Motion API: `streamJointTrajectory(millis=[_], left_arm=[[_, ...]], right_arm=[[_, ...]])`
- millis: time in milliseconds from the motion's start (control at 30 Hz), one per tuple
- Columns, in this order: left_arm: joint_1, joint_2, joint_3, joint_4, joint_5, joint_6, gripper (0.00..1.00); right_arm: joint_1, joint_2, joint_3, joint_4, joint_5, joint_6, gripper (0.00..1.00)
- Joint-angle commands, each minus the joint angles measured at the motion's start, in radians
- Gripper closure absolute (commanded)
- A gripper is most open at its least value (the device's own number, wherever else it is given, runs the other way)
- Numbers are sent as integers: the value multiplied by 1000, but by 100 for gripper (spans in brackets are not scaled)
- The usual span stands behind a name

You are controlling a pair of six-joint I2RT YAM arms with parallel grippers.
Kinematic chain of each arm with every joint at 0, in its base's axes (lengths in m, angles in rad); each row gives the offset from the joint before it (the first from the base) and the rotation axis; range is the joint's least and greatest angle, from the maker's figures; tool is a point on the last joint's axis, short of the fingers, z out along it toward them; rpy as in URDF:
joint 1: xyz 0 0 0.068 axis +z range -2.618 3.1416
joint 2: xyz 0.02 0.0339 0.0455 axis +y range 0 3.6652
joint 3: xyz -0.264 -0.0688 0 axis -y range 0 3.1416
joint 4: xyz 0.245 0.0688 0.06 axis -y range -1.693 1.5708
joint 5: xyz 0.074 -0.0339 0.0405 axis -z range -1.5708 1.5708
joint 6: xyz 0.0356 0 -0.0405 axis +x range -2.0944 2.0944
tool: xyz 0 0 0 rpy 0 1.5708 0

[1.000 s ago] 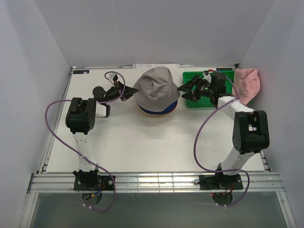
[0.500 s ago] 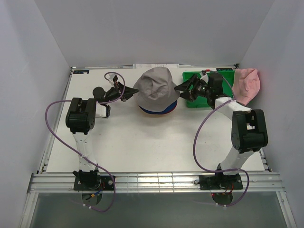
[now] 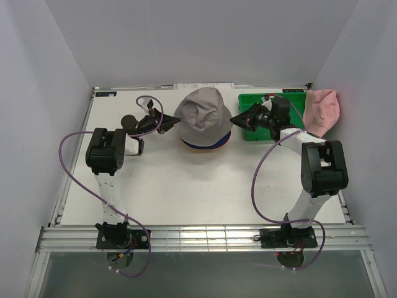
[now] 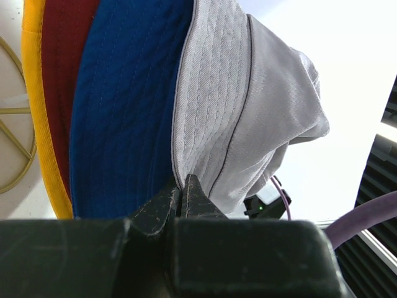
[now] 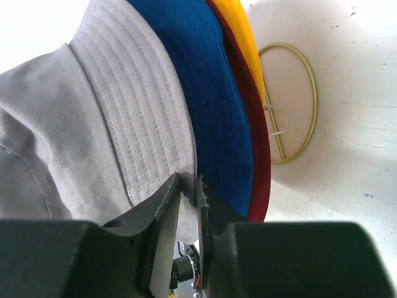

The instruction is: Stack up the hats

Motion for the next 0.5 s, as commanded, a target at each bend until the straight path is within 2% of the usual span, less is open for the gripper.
streamJointTrajectory(millis=[0, 67, 267, 467], left_arm=[[9, 2, -17, 61, 1, 35, 100], [9, -1, -20, 47, 0, 44, 100], [17, -26, -40, -51, -7, 116, 100], [37, -49, -74, -173, -28, 197, 100]], right_arm=[[5, 9, -13, 40, 14, -2, 83], [6, 9, -12, 21, 25, -8, 92], [6, 14, 43, -123, 99, -111, 92], [8, 43, 154, -368, 206, -271, 92]])
